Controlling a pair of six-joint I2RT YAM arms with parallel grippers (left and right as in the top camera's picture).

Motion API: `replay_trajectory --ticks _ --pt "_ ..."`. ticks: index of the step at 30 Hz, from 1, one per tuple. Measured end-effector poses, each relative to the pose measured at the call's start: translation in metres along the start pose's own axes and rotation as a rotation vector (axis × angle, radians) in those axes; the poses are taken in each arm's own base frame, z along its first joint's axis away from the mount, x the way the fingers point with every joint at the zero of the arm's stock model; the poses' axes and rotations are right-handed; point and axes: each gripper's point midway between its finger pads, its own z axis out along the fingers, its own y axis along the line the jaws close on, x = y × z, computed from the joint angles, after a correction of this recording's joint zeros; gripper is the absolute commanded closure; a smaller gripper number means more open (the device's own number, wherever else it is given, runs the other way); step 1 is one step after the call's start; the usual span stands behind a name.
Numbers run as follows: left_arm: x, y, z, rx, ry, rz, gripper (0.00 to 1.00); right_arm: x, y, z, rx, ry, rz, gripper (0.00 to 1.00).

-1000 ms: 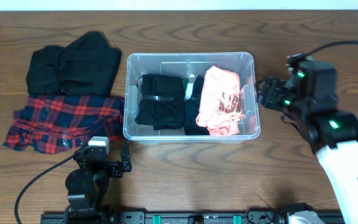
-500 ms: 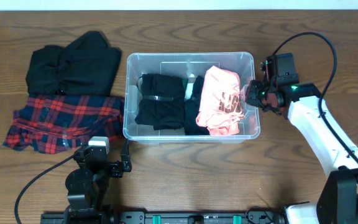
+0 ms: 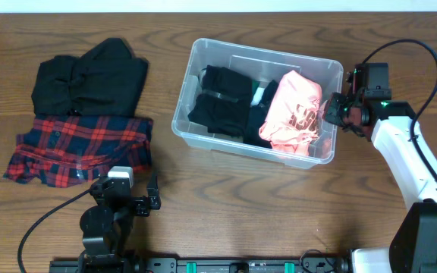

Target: Pack container

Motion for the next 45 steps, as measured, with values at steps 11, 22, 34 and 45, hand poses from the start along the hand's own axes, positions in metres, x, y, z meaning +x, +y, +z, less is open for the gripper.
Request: replay_trajectory --ticks 11,22,34,45 --pt "0.0 0.0 0.0 0.0 0.0 0.0 0.02 -0.024 0.002 -0.001 0.018 -0.1 -0.333 0.87" --pt "0.0 0.0 0.0 0.0 0.0 0.0 0.02 -0.007 -0.006 -0.006 0.04 -0.017 -0.211 0.98" --pt "0.0 0.0 0.0 0.0 0.0 0.0 0.02 -0.018 -0.002 0.002 -0.002 -0.065 -0.178 0.89" --pt "0.0 0.0 0.0 0.0 0.0 0.0 0.02 -0.044 -0.022 0.001 0.013 -0.146 -0.246 0.93"
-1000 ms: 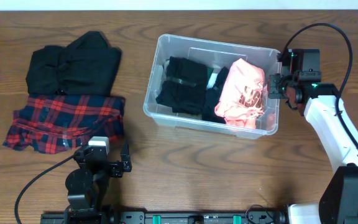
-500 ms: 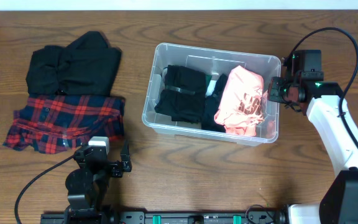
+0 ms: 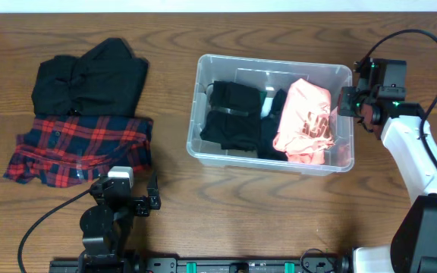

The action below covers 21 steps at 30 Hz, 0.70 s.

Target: Pack container

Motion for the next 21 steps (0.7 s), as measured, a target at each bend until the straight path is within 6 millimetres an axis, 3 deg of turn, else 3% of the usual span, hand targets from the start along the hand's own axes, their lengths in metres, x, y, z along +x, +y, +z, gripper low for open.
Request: replay_trajectory --ticks 11,14,17,19,21 --pt "0.0 0.0 0.0 0.0 0.0 0.0 0.02 -0.013 0.007 0.001 -0.044 -0.055 -0.151 0.93" --pt "0.0 0.0 0.0 0.0 0.0 0.0 0.02 -0.013 0.008 0.003 -0.052 -0.055 -0.159 0.59" --pt "0.0 0.0 0.0 0.0 0.0 0.0 0.02 -0.014 0.012 0.002 -0.072 -0.06 -0.154 0.62" --pt "0.0 0.0 0.0 0.0 0.0 0.0 0.02 -0.007 0.013 0.002 -0.08 -0.031 -0.115 0.55" --pt "0.0 0.0 0.0 0.0 0.0 0.0 0.02 0.0 0.013 0.002 -0.082 -0.002 -0.066 0.55"
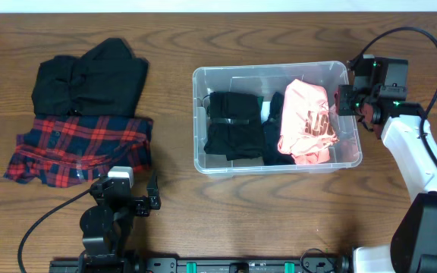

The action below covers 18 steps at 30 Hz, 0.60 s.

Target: Pack container

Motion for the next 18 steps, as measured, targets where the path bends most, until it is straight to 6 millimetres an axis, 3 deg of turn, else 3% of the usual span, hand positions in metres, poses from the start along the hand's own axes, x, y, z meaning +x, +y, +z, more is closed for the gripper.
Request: replay_trajectory --ticks 5,9,12,18 --pt "0.0 0.0 0.0 0.0 0.0 0.0 0.02 0.012 0.001 -0.002 -0.001 0.05 0.14 0.57" --pt "0.0 0.0 0.0 0.0 0.0 0.0 0.02 0.004 0.006 -0.024 -0.018 0.01 0.213 0.53" --pt "0.0 0.0 0.0 0.0 0.0 0.0 0.02 -0.018 0.015 -0.062 -0.062 -0.096 0.229 0.4" --pt "0.0 0.0 0.0 0.0 0.0 0.0 0.02 -0.06 0.028 -0.179 -0.141 -0.414 0.213 0.18"
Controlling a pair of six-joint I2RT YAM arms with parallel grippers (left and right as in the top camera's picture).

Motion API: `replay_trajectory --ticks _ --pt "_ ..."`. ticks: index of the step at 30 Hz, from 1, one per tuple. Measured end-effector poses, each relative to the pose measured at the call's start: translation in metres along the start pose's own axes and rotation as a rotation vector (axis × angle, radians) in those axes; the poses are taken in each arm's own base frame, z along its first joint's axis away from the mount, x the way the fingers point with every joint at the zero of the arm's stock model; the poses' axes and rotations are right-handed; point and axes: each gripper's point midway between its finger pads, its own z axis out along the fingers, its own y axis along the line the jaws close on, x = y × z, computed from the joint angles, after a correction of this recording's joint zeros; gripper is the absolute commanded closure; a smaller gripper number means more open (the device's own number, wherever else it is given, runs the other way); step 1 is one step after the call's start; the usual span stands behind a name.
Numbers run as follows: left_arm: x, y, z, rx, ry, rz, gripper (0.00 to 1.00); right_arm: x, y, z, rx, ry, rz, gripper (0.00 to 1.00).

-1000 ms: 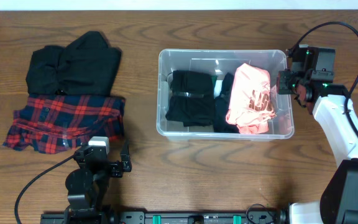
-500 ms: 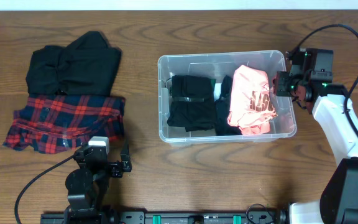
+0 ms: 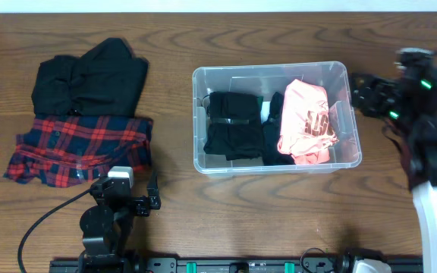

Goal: Pack container
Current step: 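Retract the right arm and reach the left gripper to the plaid shirt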

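The clear plastic container (image 3: 275, 70) stands square at the table's middle. Folded black clothes (image 3: 232, 127) fill its left half and a pink garment (image 3: 308, 121) lies in its right half. My right gripper (image 3: 364, 92) hovers blurred just off the container's right wall, its fingers spread and holding nothing; that arm is raised close to the camera. A black garment (image 3: 89, 76) and a red plaid shirt (image 3: 82, 148) lie on the table at the left. My left gripper (image 3: 152, 196) sits parked at the front edge, below the plaid shirt.
Bare wooden tabletop (image 3: 279, 212) surrounds the container. The right arm's white link fills the right edge of the view. The left arm's cable (image 3: 40, 224) curls at the front left.
My right gripper has let go of the container's right rim and moved right and upward, toward the camera. The container and clothes stay where they were.
The container first lay skewed, with my right gripper at its right rim. It then stood less skewed and further right, and then square to the table with the gripper still on the rim. Now the gripper is off it. The left arm never moved.
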Motion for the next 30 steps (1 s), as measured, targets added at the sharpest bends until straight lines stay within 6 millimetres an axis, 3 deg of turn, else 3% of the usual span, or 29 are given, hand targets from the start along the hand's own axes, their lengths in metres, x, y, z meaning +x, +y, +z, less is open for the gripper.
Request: replay_trajectory --ticks 4,6,12,17,19,25,27,30 --pt "0.0 0.0 0.0 0.0 0.0 0.0 0.02 -0.025 0.008 -0.049 -0.051 -0.129 -0.004 0.01" --pt "0.0 0.0 0.0 0.0 -0.001 0.0 0.02 -0.025 0.014 -0.066 -0.086 -0.147 -0.004 0.01" --pt "-0.001 0.0 0.0 0.0 -0.003 -0.018 0.02 -0.016 0.03 -0.099 -0.144 -0.162 -0.009 0.01" --pt "-0.008 -0.001 -0.004 0.004 -0.011 -0.109 0.02 -0.008 0.037 -0.109 -0.164 -0.152 -0.009 0.01" --pt "-0.033 -0.003 -0.017 0.007 -0.048 -0.134 0.02 -0.005 0.036 -0.108 -0.164 -0.136 -0.002 0.01" --pt "-0.144 -0.002 -0.076 -0.046 -0.115 -0.178 0.02 0.007 0.032 -0.103 -0.154 -0.079 0.027 0.01" --pt "-0.163 0.001 -0.084 -0.079 -0.049 -0.192 0.02 0.012 0.031 -0.102 -0.149 -0.059 0.038 0.01" --pt "-0.188 0.005 -0.079 -0.118 0.058 -0.191 0.02 0.019 0.029 -0.102 -0.143 -0.031 0.051 0.01"
